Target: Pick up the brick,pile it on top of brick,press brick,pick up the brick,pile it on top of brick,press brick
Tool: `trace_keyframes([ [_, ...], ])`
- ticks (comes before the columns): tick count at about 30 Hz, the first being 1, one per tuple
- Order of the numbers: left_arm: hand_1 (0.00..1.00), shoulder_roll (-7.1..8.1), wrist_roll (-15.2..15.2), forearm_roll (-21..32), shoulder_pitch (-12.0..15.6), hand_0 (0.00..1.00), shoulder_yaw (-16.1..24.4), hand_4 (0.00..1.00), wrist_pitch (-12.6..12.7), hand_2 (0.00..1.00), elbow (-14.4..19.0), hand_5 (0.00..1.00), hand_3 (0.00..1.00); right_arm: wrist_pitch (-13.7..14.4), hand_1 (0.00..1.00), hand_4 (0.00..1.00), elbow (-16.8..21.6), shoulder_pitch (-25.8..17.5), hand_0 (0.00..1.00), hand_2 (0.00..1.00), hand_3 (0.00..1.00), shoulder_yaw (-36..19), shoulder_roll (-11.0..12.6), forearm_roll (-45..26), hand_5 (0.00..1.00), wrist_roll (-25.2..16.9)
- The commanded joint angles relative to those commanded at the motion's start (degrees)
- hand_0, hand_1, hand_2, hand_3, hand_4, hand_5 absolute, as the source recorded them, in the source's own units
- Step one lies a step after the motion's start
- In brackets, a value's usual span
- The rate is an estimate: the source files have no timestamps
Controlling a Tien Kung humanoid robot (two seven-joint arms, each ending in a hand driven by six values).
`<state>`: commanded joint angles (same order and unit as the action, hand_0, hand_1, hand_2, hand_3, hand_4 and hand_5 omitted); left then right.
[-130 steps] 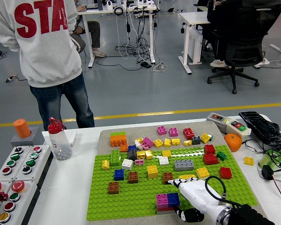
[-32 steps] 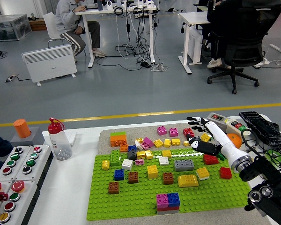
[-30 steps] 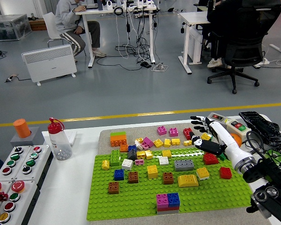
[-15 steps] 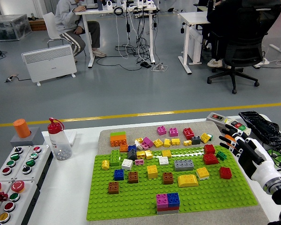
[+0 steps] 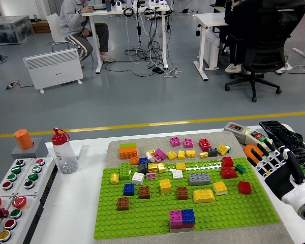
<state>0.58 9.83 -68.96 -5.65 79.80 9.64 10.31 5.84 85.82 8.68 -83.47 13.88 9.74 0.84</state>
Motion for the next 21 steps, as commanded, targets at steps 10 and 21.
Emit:
trace_keyframes([
  [10, 0.680, -0.01, 0.00, 0.11, -0.15, 0.652, -0.06, 0.302, -0.01, 0.706, 0.00, 0.998, 0.573, -0.02, 0.798, 0.528, -0.84, -0.31, 0.822, 0.799, 0.772, -0.34, -0.08, -3.20, 0.478, 0.25],
  [21, 0.680, 0.04, -0.21, 0.49, -0.32, 0.652, -0.26, 0.302, -0.05, 0.706, 0.00, 0.998, 0.572, -0.26, 0.769, 0.529, -1.25, -0.47, 0.804, 0.759, 0.751, -0.53, -0.05, -2.81, 0.480, 0.92],
])
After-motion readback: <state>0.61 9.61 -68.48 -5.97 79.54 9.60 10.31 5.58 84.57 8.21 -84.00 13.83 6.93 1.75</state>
